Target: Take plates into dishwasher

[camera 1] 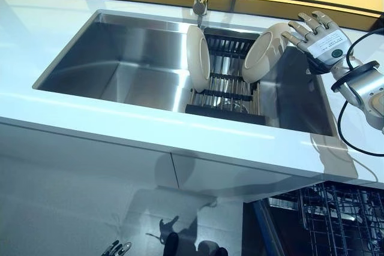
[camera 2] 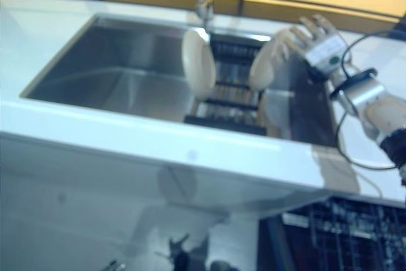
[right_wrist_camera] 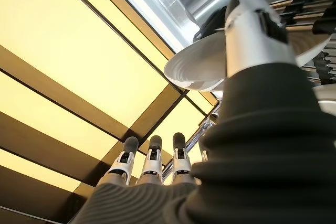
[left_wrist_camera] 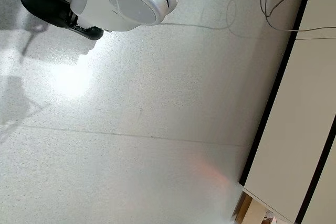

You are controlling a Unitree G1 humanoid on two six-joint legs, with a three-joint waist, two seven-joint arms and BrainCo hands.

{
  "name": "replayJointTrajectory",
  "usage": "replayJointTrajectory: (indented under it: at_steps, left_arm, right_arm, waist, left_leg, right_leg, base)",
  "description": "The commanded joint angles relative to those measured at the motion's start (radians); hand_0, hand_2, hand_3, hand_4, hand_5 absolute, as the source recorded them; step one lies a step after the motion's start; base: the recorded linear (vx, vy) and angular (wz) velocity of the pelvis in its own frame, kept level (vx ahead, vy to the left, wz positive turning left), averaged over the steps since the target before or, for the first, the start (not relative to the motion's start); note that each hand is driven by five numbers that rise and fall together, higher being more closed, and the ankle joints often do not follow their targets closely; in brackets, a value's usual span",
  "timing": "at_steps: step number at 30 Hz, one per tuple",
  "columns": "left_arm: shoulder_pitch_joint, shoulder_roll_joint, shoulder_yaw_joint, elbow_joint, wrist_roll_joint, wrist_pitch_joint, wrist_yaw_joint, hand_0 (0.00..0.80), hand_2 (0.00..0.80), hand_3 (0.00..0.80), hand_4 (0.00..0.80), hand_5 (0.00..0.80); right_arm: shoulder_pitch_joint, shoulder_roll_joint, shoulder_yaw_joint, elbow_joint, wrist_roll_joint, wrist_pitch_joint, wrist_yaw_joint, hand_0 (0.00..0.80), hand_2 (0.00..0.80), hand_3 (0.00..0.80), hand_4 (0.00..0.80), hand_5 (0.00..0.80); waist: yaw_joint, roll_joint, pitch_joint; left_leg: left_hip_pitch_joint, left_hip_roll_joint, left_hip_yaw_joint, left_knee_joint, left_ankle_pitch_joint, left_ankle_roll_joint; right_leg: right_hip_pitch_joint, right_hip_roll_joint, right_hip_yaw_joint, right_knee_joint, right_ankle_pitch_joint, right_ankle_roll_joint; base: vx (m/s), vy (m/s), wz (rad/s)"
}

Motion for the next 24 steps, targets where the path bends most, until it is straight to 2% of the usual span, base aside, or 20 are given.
replayJointTrajectory:
  at_steps: [1, 11, 24]
  left_arm:
    - [0.041, 0.007, -0.010, -0.010, -0.010, 0.008, -0.004, 0.000, 0.000, 0.000, 0.000, 0.000]
    - [0.057, 0.005, 0.006, 0.002, -0.010, 0.020, -0.009, 0.000, 0.000, 0.000, 0.000, 0.000]
    - [0.061, -0.005, 0.024, -0.012, -0.046, -0.004, 0.020, 0.000, 0.000, 0.000, 0.000, 0.000]
  right_arm:
    - [-0.122, -0.053, 0.032, -0.005, 0.028, 0.039, -0.052, 0.000, 0.000, 0.000, 0.000, 0.000]
    - [-0.125, -0.051, 0.022, -0.034, 0.046, 0.043, -0.035, 0.000, 0.000, 0.000, 0.000, 0.000]
    - [-0.131, -0.030, 0.027, -0.049, 0.046, 0.044, -0.019, 0.000, 0.000, 0.000, 0.000, 0.000]
  waist:
    - [0.005, -0.033, -0.032]
    - [0.007, -0.037, -0.053]
    - [0.017, -0.027, -0.033]
  left_leg:
    - [-0.011, 0.001, 0.047, -0.010, -0.002, 0.010]
    - [0.003, -0.001, 0.050, -0.010, -0.009, 0.011]
    - [-0.008, -0.005, 0.045, -0.010, -0.005, 0.011]
  right_leg:
    - [-0.002, -0.076, 0.022, -0.002, 0.038, 0.118]
    - [0.012, -0.077, 0.020, -0.002, 0.031, 0.118]
    - [0.003, -0.079, 0.013, -0.002, 0.035, 0.117]
  base:
    - [0.035, 0.017, 0.00]
    - [0.004, 0.002, 0.00]
    - [0.000, 0.000, 0.00]
